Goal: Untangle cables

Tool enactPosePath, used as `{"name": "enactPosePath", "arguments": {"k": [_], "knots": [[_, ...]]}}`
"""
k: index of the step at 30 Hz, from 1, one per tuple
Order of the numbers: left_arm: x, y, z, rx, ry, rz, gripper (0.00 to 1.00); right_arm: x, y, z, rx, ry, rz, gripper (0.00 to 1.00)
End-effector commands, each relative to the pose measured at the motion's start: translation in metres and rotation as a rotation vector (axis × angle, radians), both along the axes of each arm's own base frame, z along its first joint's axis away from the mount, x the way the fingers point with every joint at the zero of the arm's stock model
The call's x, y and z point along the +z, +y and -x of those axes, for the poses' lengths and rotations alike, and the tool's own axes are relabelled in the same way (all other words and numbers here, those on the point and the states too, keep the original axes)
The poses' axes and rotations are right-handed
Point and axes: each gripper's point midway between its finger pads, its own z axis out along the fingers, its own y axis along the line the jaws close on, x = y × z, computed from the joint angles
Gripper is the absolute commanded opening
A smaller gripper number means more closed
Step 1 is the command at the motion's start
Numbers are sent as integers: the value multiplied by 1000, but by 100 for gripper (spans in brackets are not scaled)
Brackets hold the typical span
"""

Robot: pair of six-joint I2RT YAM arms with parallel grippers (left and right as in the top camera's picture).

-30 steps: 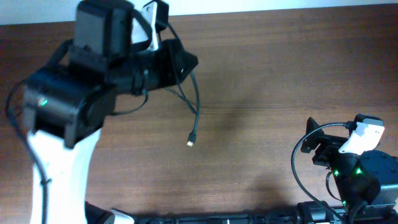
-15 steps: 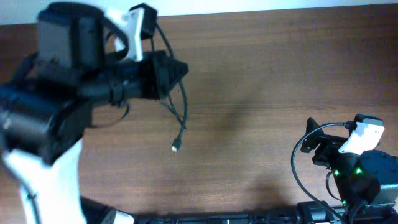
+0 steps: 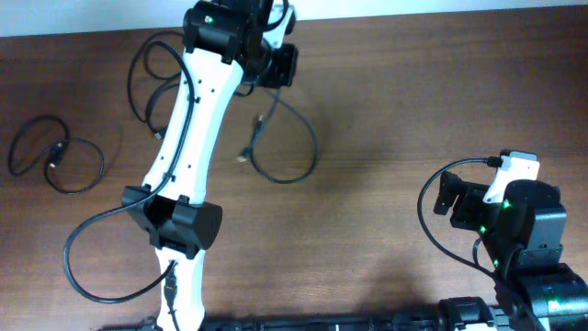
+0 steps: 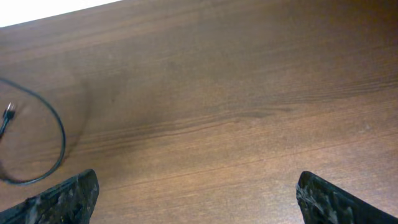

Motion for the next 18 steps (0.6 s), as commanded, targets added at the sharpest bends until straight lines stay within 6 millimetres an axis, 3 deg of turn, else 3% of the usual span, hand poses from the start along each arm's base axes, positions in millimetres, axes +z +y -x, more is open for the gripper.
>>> {"name": "enactPosePath", "arguments": {"k": [1,3,7,10,14,18], "knots": [[-34,41,-6,60,20,-242,0,2,-4,-2,-12,-7,10,100],[-65,34,0,36,80,-245,0,1,-2,-2,-5,-5,6,100],[-138,12,29,-47,193,-305,0,1,-1,-1,-2,-2,4,100],[-168,16,49,-82,213,-439,1,1,-1,-1,-2,-2,4,100],[-188,15,75,-66,273,-498,0,0,-1,-1,-2,-1,4,100],[-187,28,84,-16,305,-560,7,-1,-1,0,-2,8,4,100]]}}
